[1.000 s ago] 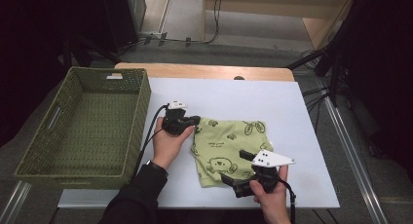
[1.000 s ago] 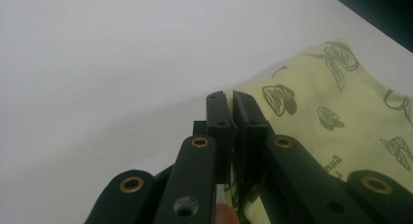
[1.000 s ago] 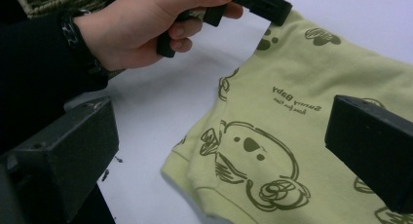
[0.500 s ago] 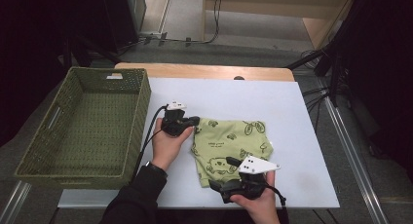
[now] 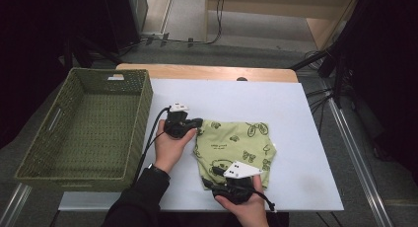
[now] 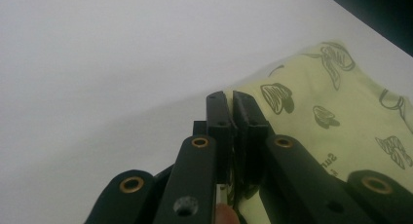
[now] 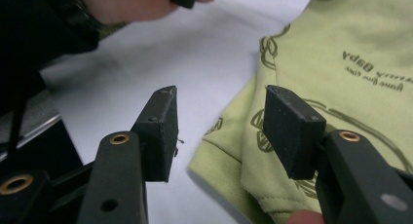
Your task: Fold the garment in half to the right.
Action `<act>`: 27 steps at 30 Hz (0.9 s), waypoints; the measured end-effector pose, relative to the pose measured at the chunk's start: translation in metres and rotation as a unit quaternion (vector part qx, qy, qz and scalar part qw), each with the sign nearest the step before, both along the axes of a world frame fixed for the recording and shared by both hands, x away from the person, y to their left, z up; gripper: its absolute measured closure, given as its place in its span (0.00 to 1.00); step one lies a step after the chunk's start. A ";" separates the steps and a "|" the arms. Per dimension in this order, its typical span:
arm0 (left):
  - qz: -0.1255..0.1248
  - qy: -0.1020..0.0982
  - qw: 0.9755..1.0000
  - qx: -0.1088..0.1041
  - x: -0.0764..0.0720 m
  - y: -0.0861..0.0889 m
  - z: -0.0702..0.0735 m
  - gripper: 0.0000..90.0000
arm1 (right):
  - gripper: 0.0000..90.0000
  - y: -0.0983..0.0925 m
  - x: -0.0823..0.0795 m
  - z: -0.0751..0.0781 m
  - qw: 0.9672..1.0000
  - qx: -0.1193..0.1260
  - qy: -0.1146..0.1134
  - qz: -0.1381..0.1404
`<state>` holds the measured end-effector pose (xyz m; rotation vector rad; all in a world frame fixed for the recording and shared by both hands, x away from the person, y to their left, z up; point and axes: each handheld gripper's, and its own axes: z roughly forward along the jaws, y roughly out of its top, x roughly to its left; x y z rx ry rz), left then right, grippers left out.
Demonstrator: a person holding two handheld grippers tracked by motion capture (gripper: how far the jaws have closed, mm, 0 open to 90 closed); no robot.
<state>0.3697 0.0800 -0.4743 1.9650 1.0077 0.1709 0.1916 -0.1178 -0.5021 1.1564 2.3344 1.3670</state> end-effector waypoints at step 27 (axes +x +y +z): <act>0.023 0.003 1.000 0.008 0.007 0.004 -0.004 0.95 | 0.68 0.019 -0.007 -0.017 0.992 -0.119 -0.020 -0.029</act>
